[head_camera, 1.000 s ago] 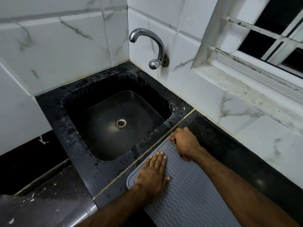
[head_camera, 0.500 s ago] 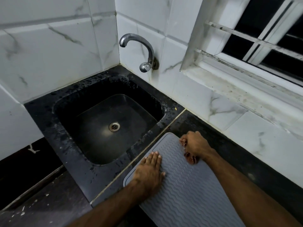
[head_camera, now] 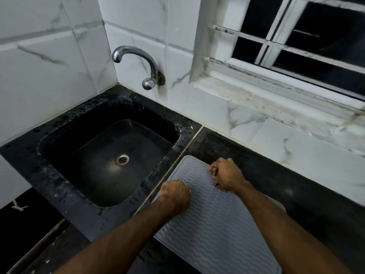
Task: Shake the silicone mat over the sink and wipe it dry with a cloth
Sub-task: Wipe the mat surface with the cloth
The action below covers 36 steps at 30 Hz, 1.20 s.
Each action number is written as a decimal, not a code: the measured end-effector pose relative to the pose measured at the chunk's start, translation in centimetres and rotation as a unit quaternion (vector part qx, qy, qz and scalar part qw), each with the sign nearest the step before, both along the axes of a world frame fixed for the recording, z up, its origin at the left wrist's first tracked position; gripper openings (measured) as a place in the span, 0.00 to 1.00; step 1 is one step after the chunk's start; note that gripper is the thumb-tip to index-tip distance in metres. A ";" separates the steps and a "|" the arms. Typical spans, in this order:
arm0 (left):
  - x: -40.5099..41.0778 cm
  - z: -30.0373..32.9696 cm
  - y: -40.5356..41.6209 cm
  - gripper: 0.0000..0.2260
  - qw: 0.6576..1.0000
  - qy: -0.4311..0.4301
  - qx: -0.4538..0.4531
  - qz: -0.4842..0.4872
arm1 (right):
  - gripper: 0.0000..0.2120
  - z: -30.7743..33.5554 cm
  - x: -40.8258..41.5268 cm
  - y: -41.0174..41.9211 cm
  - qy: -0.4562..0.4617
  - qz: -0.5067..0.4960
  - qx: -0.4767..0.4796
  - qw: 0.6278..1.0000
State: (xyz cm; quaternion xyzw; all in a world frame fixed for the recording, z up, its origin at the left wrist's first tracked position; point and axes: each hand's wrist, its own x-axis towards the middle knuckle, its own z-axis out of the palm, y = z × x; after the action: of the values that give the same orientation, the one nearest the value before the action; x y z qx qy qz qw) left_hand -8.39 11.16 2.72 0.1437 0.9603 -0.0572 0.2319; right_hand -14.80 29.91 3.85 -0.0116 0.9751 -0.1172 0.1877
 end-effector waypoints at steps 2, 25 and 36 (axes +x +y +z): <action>0.0 -0.3 -0.1 0.14 1.000 0.016 -0.002 -0.010 | 0.12 0.0 0.9 2.3 -0.007 -0.021 -0.011 1.000; 0.4 -2.3 1.2 0.19 0.995 0.089 -0.029 -0.031 | 0.11 -1.1 10.3 16.6 0.003 -0.186 0.049 0.981; 0.5 -2.6 1.5 0.17 0.989 0.096 -0.074 -0.085 | 0.10 -0.1 12.2 14.9 0.032 -0.180 0.099 0.978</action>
State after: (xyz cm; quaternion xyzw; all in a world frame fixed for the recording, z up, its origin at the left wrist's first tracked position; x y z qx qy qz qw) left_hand -7.93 12.64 0.12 0.2012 0.9557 -0.1609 0.1425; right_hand -2.62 44.82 3.76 0.1788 0.9736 -0.0511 0.1327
